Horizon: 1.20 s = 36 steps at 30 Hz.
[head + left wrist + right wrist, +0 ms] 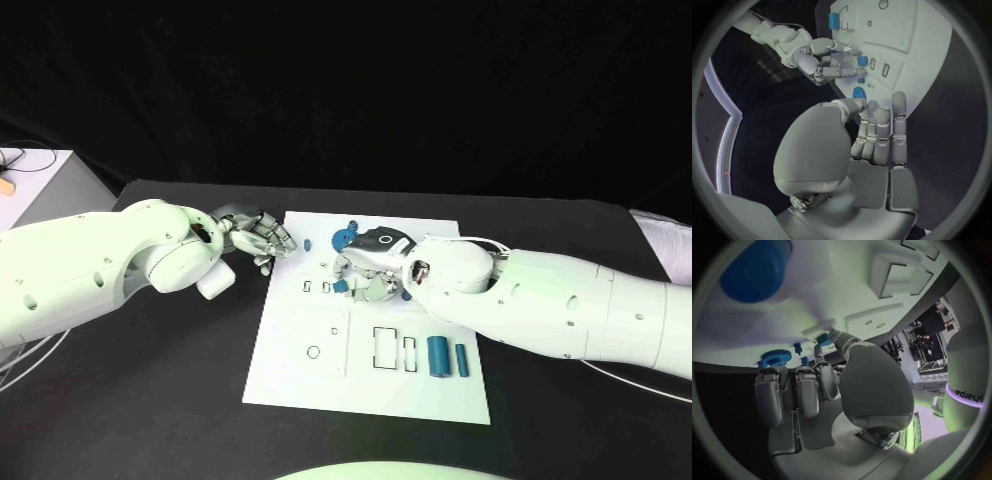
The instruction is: Assemble the parts on the task board
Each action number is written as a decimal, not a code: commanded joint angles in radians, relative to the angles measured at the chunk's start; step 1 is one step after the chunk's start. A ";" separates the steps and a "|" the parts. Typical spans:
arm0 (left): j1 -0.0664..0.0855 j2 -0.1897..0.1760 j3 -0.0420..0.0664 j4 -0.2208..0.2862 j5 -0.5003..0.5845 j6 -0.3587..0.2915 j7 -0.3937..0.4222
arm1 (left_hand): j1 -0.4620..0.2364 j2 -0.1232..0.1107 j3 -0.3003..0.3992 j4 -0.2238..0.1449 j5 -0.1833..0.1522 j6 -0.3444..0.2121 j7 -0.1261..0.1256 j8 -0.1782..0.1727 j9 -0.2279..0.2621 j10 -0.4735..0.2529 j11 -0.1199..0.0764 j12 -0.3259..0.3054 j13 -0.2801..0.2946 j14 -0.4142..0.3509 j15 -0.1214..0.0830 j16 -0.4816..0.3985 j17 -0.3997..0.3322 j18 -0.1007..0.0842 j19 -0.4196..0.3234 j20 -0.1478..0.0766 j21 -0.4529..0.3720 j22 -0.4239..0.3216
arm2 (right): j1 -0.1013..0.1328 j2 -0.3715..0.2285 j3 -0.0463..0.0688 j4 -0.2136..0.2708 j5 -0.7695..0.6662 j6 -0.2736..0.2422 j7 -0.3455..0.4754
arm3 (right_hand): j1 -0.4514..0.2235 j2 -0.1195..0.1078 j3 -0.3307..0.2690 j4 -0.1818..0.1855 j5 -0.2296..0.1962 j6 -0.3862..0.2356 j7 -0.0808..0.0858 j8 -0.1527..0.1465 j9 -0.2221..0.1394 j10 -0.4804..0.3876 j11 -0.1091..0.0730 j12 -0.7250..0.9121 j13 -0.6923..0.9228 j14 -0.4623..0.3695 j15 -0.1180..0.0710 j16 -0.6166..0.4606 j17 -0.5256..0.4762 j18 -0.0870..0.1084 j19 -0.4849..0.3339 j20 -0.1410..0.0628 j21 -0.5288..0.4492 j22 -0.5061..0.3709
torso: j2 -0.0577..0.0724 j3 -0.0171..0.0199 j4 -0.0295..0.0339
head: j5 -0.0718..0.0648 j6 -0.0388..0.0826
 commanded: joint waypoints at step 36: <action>0.000 -0.001 0.000 0.018 0.006 0.015 0.024 | -0.008 0.005 0.003 -0.012 -0.004 0.012 0.001 -0.003 -0.005 0.002 -0.002 0.000 -0.005 0.006 -0.003 0.003 -0.004 0.016 -0.006 -0.003 0.010 0.003 | -0.026 -0.007 -0.002 0.007 -0.006 -0.122 -0.046 | 0.062 0.058 0.045 -0.001 0.077 0.141 -0.051 0.100 0.046 0.046 -0.039 0.037 0.153 0.101 -0.033 0.000 0.244 -0.014 0.105 -0.021 0.032 0.263 | -0.001 -0.0025 0.0031 | 0.000 -0.012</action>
